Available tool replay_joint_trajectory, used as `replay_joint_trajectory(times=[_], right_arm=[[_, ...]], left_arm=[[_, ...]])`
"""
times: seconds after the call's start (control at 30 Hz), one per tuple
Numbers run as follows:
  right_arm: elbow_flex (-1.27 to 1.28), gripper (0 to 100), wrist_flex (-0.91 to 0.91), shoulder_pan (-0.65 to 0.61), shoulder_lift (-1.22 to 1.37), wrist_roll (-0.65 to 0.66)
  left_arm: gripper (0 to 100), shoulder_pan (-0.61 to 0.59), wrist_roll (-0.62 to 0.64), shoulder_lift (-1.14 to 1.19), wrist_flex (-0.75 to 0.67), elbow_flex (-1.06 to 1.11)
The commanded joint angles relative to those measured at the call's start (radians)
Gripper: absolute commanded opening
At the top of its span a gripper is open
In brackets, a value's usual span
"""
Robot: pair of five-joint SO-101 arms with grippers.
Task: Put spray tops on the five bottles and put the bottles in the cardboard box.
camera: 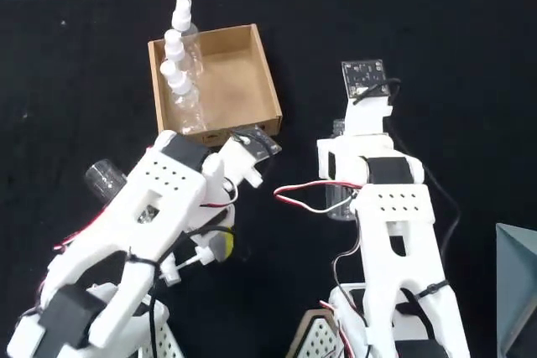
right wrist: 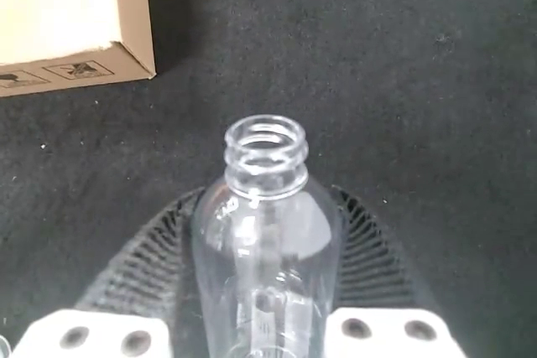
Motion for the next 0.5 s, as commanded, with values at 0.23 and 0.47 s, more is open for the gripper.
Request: replay_joint_trajectory(times=[0.23, 0.47], right_arm=[[-0.053, 10.2, -0.028, 0.029, -0.051, -0.008], [-0.051, 10.2, -0.028, 0.029, -0.051, -0.008]], left_arm=[[27, -0.002, 0.003, 0.118, 0.005, -0.051], [27, -0.001, 0.003, 0.129, 0.003, -0.03]])
